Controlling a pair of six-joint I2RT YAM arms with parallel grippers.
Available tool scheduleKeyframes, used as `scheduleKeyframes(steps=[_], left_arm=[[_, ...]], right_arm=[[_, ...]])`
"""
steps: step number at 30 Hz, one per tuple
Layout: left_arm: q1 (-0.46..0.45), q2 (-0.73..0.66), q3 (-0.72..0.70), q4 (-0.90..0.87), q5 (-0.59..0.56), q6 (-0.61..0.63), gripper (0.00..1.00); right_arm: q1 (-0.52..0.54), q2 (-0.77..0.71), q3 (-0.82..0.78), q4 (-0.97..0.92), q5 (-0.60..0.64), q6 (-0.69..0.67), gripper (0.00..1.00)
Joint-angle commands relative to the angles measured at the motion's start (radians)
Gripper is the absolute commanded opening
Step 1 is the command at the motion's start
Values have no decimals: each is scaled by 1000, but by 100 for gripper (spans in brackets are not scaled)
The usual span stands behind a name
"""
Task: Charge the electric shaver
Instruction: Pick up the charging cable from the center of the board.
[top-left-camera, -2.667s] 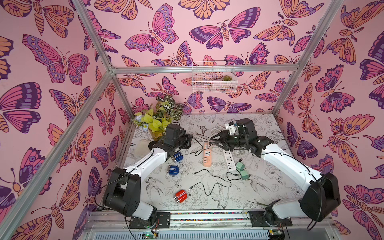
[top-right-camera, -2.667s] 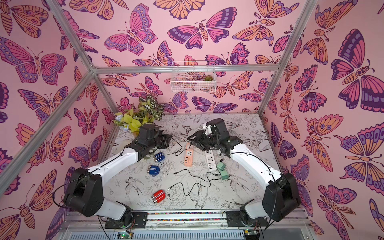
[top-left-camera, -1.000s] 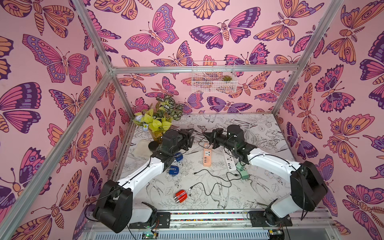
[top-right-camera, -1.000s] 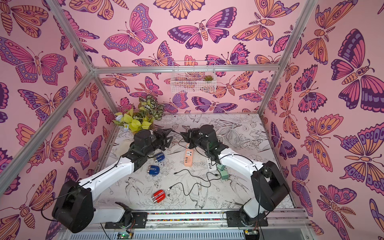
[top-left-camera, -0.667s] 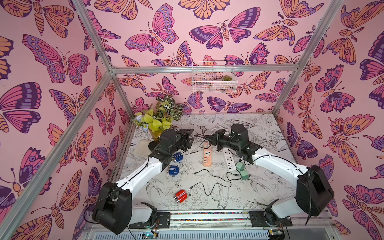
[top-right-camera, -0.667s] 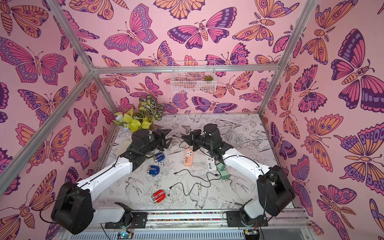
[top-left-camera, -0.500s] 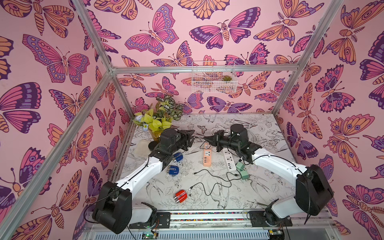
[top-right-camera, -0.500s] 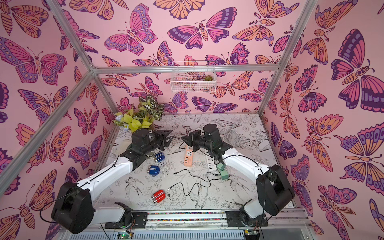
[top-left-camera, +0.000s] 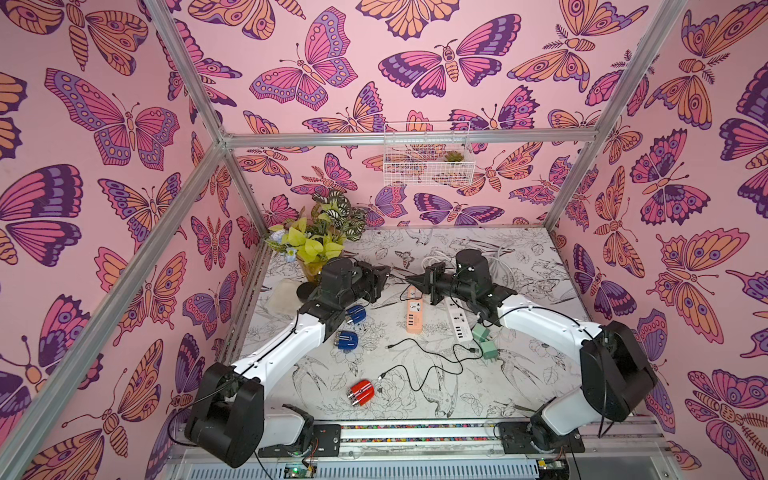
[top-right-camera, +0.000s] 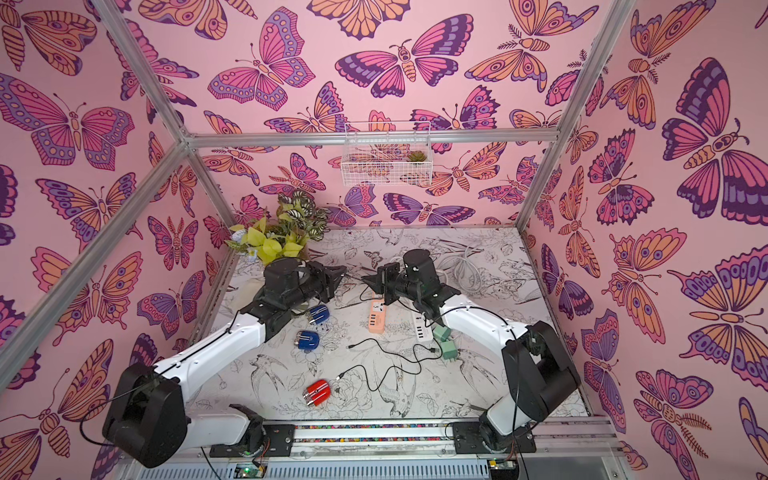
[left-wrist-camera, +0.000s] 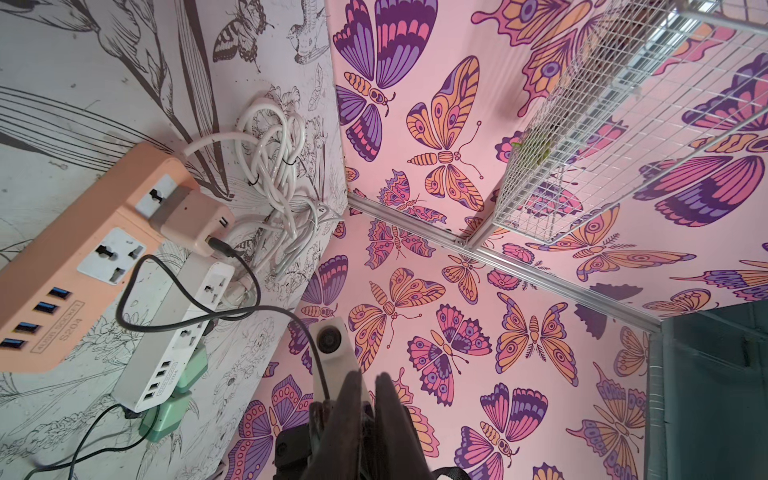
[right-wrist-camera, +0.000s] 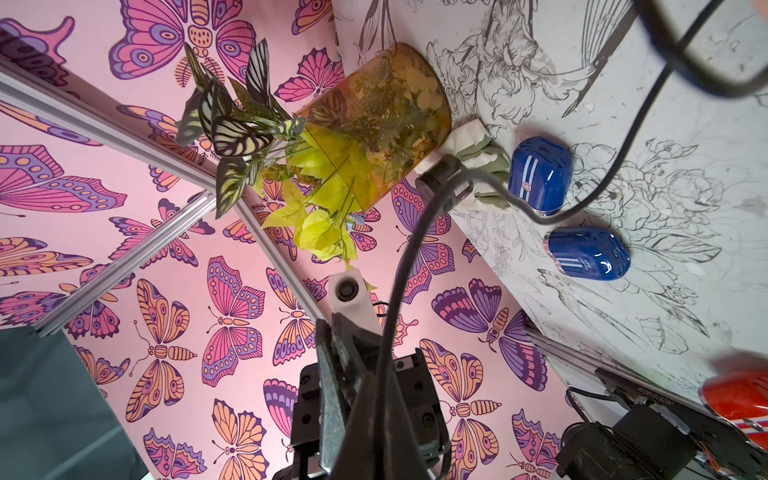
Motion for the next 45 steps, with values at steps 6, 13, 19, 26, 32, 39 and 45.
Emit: scheduleKeyframes(steps=[6, 13, 19, 26, 32, 39, 45], left_arm=[[-1, 11, 5, -52, 21, 48, 20], [-3, 23, 29, -78, 24, 84, 18], [-4, 17, 25, -88, 16, 95, 3], [-3, 15, 28, -93, 13, 117, 0], [-3, 24, 31, -92, 11, 118, 0], [-3, 38, 43, -92, 19, 119, 0], [-3, 41, 46, -93, 22, 121, 0]], right_arm=[[-5, 9, 34, 33, 15, 41, 0], [-4, 9, 33, 22, 13, 51, 0], [-5, 38, 30, 15, 14, 51, 0], [-2, 48, 42, 56, 6, 54, 13], [36, 65, 46, 128, -16, 84, 35], [45, 90, 51, 162, -22, 98, 28], [53, 107, 56, 170, -31, 103, 24]])
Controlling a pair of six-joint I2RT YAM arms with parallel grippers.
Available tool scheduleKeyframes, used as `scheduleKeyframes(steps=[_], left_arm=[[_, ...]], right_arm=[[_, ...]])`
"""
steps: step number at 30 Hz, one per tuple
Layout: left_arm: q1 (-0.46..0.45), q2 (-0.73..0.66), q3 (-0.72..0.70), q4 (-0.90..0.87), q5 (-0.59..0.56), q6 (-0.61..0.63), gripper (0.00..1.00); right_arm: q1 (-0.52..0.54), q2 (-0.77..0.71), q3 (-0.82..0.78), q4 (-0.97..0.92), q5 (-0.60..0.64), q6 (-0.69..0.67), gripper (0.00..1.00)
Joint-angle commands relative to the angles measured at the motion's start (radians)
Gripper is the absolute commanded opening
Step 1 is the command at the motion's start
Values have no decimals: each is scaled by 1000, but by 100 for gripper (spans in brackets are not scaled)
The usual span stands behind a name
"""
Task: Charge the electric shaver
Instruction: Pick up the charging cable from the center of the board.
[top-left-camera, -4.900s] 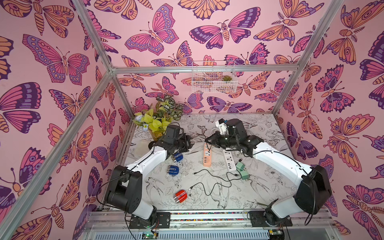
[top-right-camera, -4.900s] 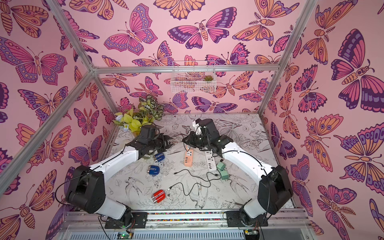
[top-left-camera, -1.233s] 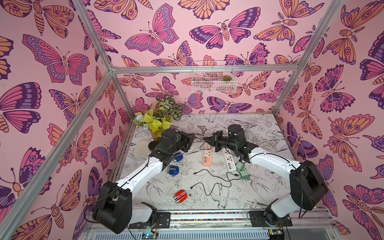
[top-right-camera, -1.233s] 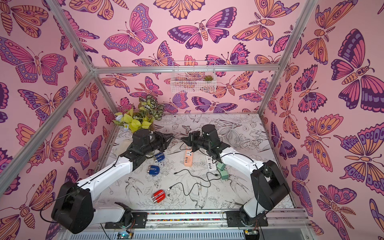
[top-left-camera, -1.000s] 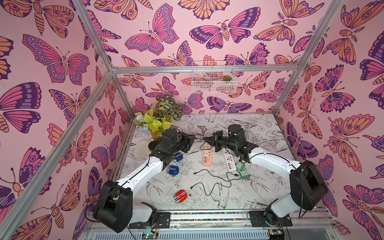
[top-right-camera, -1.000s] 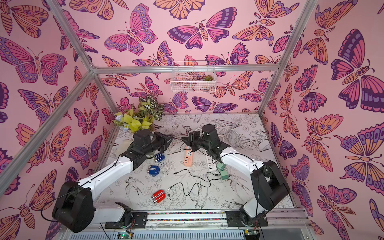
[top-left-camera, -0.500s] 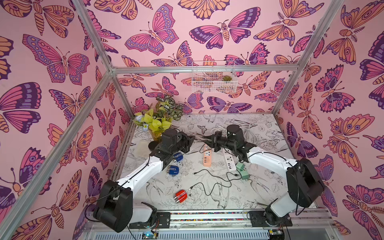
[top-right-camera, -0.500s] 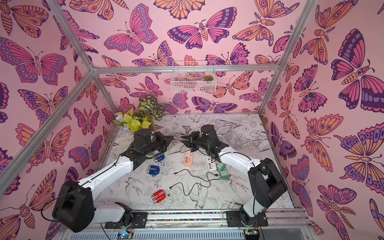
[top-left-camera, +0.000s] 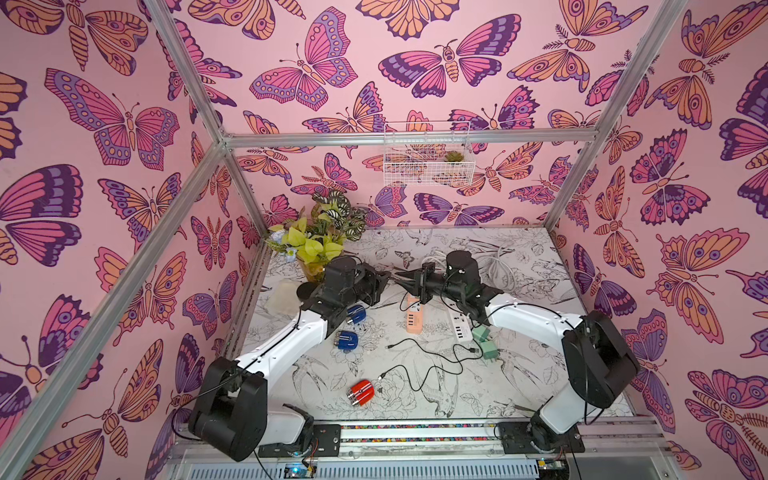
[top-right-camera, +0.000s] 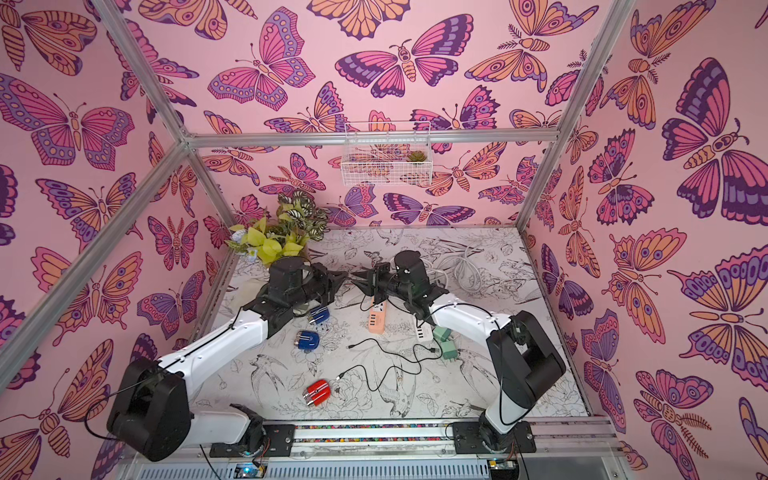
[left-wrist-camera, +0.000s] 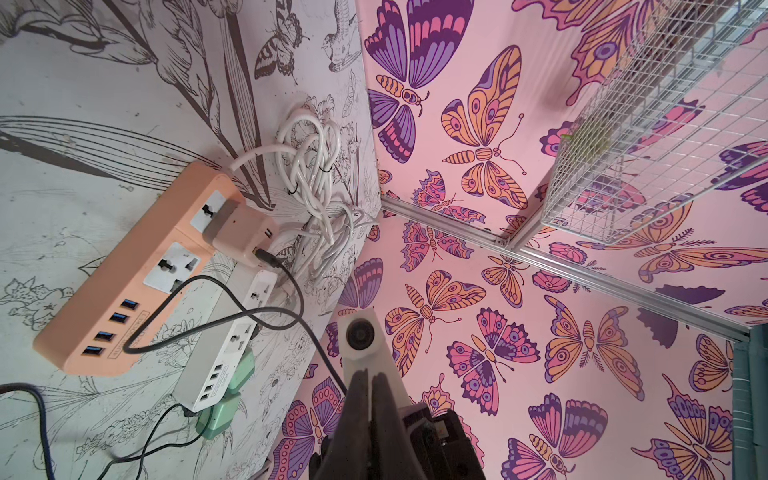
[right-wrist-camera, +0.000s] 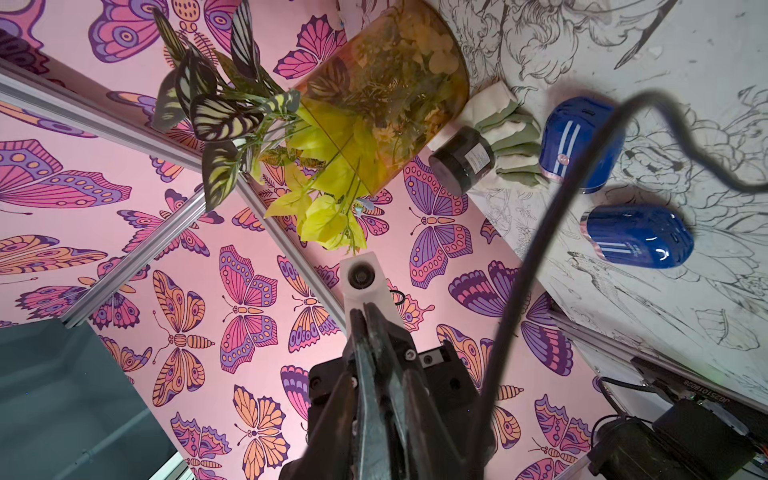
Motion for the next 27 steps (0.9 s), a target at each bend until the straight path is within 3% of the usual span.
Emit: scheduleKeyframes(steps=[1, 19, 27], left_arm=[[-2, 9, 17, -8, 14, 23, 0], [-3, 23, 23, -6, 17, 17, 0], [-2, 15, 19, -6, 11, 18, 0]], right_arm=[[8, 17, 31, 33, -15, 12, 24], [19, 42, 49, 53, -19, 20, 16], [19, 35, 35, 45, -15, 13, 8]])
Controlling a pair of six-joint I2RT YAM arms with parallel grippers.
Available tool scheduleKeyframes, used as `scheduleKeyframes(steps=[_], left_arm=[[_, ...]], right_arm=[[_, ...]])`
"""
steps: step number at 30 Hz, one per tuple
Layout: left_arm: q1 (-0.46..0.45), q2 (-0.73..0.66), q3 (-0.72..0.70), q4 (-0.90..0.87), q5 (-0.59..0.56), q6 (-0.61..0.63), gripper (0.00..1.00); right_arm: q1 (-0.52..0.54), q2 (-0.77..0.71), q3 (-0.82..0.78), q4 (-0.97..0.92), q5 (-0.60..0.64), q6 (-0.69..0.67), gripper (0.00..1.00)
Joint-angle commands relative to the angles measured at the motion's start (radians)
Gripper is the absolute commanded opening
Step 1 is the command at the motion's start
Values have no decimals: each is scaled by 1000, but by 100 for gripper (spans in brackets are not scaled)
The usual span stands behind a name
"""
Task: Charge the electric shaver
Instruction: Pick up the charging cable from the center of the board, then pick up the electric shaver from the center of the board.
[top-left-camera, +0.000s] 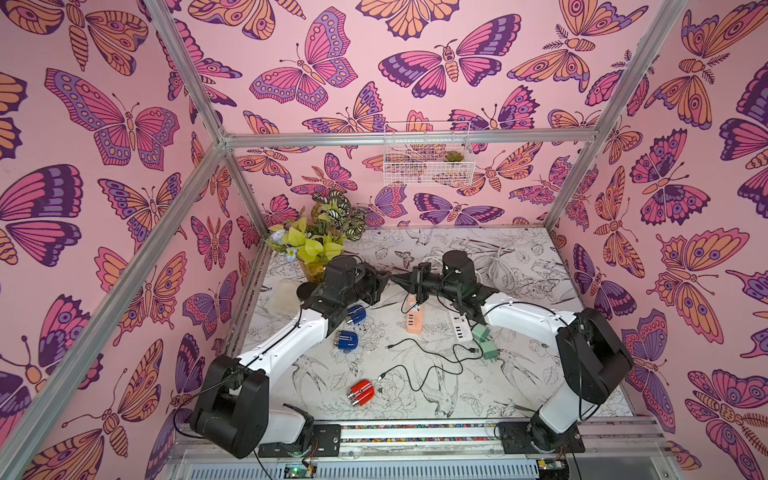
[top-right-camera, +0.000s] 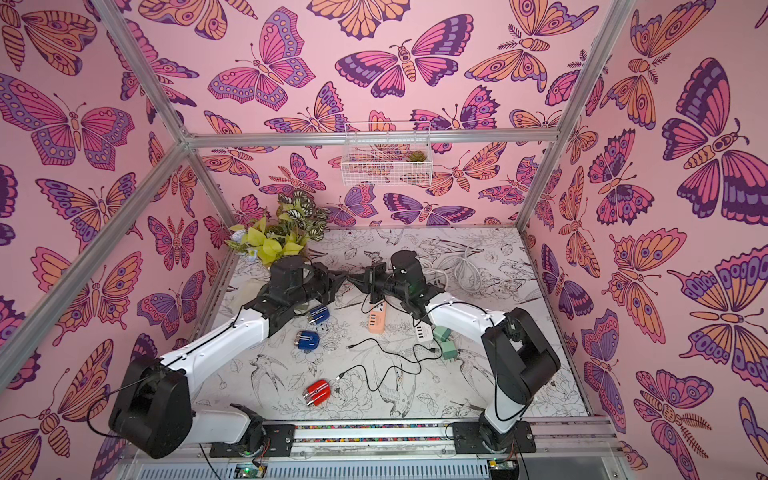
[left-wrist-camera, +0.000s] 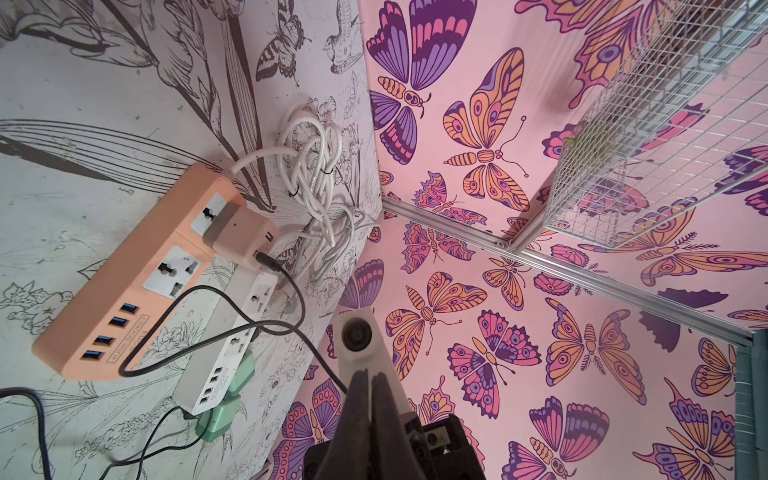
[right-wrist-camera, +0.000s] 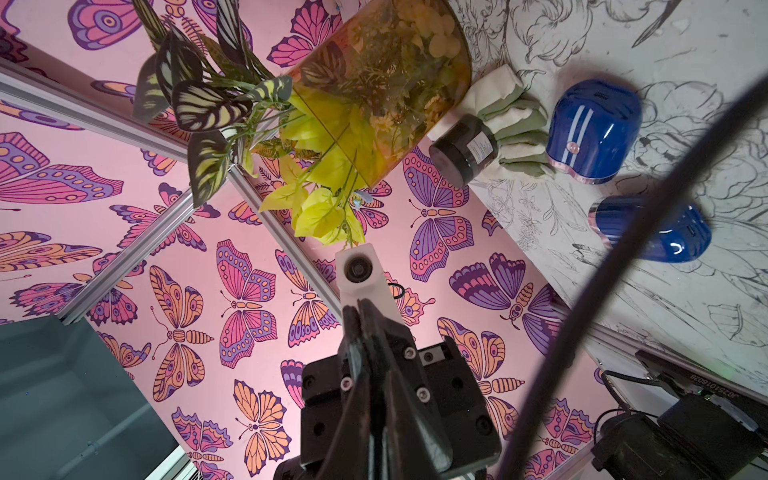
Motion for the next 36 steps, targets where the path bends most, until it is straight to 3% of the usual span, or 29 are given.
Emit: scheduleKeyframes(steps=[1, 7, 9, 12, 14, 20, 23, 31, 36], left_arm=[[-2, 1, 11, -6, 7, 16, 0], [-2, -4, 9, -8, 8, 20, 3], [-1, -12, 16, -41, 7, 32, 29], [1, -42, 41, -169, -17, 67, 49], [1, -74, 46, -282, -55, 74, 56], [5, -185, 14, -634, -227, -16, 61], [20, -190, -21, -680, -282, -114, 64], [62, 20, 5, -680, -290, -378, 66], [87, 144, 65, -660, -313, -464, 67]], right_arm=[[6, 5, 15, 20, -6, -4, 7], [5, -4, 16, -4, -11, -33, 0], [0, -16, 15, -28, -14, -64, 0], [-20, -46, 4, -76, -17, -137, 0], [-41, -69, -2, -108, -22, -207, 0], [-94, -114, 11, -198, -81, -453, 0], [-97, -137, 58, -325, -98, -583, 0], [-98, -127, 68, -366, -122, -671, 0], [-97, -130, 67, -349, -150, -668, 0]])
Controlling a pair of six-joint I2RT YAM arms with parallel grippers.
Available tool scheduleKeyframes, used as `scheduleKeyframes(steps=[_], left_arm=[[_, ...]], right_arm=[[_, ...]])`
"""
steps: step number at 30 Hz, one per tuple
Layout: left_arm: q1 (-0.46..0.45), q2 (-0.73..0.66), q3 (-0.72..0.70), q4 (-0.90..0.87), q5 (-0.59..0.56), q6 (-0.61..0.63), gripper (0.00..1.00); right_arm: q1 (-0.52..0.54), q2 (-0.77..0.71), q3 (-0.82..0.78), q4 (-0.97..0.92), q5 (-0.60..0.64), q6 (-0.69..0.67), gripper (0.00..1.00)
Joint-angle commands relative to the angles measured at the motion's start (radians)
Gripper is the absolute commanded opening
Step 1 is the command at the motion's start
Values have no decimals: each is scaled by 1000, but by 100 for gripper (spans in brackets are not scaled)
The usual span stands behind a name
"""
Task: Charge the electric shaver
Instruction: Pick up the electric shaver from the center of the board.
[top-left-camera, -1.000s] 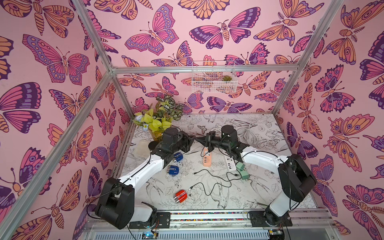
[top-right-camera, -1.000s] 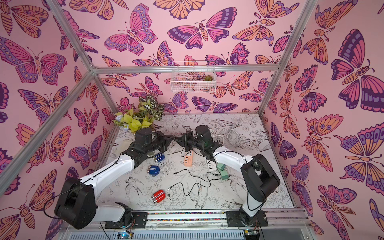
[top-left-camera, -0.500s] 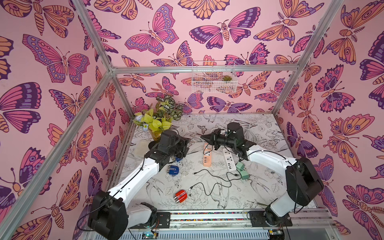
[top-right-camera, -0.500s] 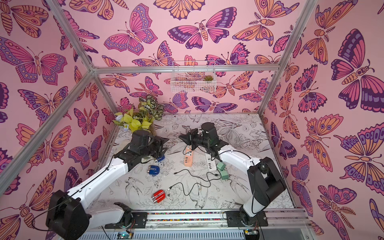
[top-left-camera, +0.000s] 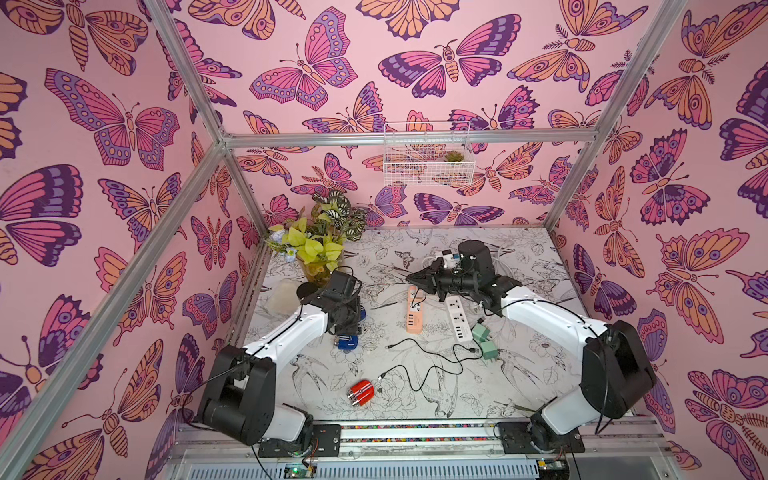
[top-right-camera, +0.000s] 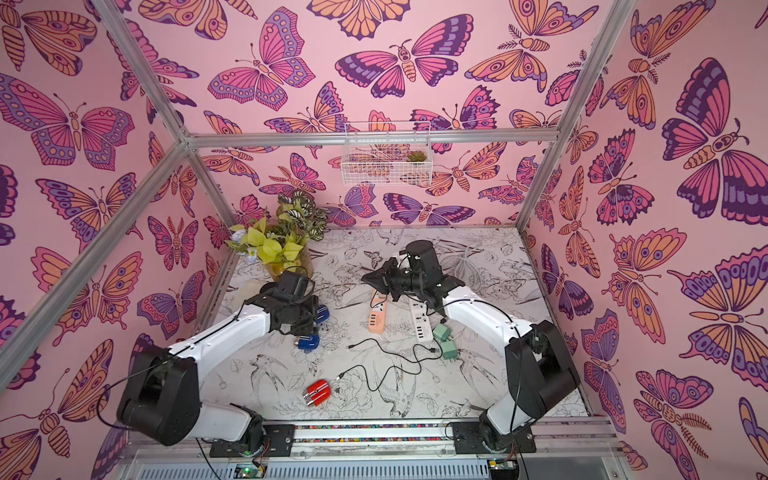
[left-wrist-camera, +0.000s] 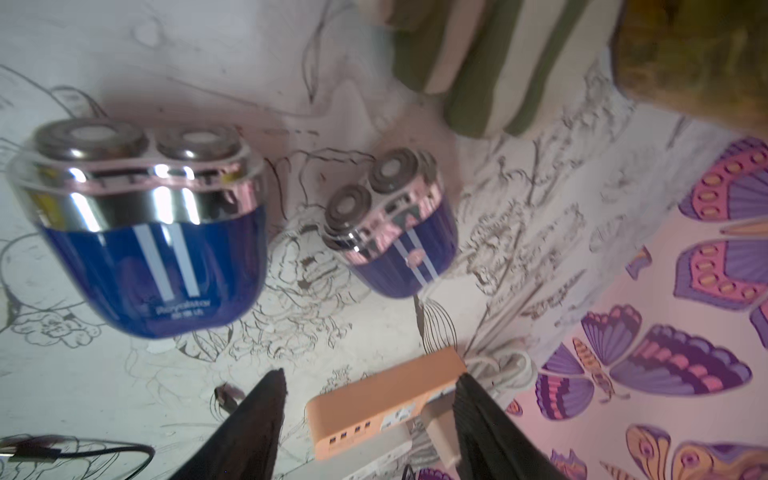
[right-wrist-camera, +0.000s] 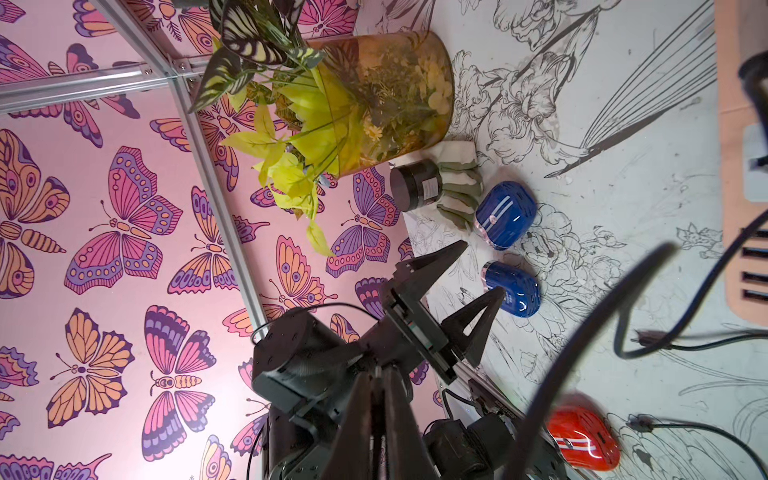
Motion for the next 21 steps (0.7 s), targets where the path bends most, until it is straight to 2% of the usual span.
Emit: scheduleKeyframes(steps=[1, 10, 18, 21], left_arm=[[21, 58, 56, -25, -37, -114, 68], [48, 205, 163, -156, -16, -221, 68], [73, 304, 253, -279, 7, -202, 68], [83, 338, 275, -301, 0, -172, 64]], right_arm=[[1, -17, 18, -13, -41, -37, 0], [-5, -26, 0, -21, -54, -36, 0], [-11, -24, 3, -31, -56, -34, 0], [-11, -23, 0, -28, -56, -32, 0]])
